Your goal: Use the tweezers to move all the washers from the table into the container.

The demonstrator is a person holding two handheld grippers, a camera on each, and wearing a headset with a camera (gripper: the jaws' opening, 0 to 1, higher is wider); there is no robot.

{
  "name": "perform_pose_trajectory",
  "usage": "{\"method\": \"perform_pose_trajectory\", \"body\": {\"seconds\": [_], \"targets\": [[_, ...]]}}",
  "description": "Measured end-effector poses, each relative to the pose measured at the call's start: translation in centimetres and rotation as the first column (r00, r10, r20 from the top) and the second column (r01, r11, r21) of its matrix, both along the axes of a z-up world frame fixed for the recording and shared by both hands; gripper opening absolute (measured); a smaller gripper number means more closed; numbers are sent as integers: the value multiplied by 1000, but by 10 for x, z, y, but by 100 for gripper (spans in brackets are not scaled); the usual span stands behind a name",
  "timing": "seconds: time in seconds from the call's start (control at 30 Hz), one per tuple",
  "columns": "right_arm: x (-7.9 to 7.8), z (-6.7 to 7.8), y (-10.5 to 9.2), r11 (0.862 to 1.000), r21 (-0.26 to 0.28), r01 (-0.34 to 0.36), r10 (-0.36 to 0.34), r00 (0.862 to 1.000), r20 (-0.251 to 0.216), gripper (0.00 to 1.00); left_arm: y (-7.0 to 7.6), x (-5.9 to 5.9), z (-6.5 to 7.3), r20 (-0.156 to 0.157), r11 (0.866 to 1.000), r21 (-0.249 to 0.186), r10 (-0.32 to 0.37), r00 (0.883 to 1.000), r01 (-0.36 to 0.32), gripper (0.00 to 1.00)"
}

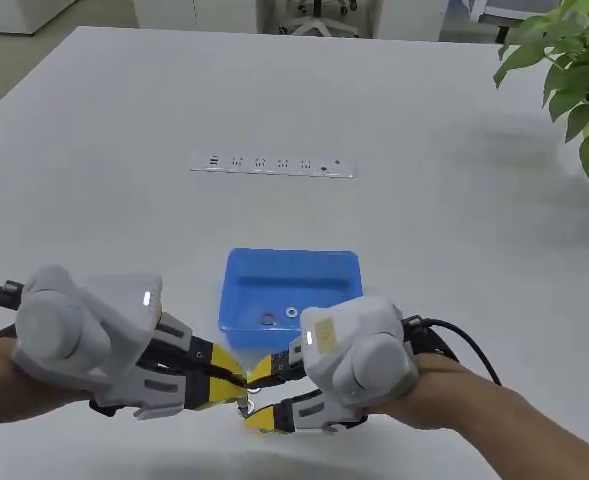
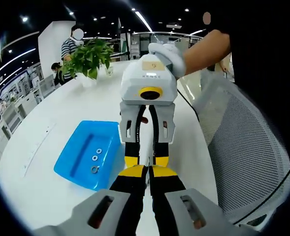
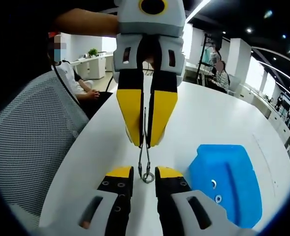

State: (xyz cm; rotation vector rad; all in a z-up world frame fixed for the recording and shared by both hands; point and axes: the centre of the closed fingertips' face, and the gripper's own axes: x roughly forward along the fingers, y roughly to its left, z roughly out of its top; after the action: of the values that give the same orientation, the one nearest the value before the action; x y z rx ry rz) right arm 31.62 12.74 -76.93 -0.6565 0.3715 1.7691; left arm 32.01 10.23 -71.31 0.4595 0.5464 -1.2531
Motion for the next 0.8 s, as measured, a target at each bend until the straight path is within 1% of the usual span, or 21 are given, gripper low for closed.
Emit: {"method": "perform_pose_trajectory", "body": {"seconds": [0.2, 0.27, 0.53, 0.8], "targets": [[-1, -1, 4, 1000, -4, 9, -9, 1000, -10, 13, 0, 0, 0, -1, 1000, 1, 1, 1000, -1, 6], [-2, -2, 4, 1000, -3, 6, -6, 1000, -4, 11, 0, 0, 0, -1, 1000, 2, 3, 1000, -3, 6], [-2, -2, 4, 1000, 4, 12, -12, 1000, -9, 10, 0, 0, -1, -4, 1000, -1, 7, 1000, -7, 6], [-2, -4, 5, 1000, -1, 4, -4, 1000, -14, 11, 1, 0, -1, -4, 1000, 6, 7, 1000, -7, 6]]}}
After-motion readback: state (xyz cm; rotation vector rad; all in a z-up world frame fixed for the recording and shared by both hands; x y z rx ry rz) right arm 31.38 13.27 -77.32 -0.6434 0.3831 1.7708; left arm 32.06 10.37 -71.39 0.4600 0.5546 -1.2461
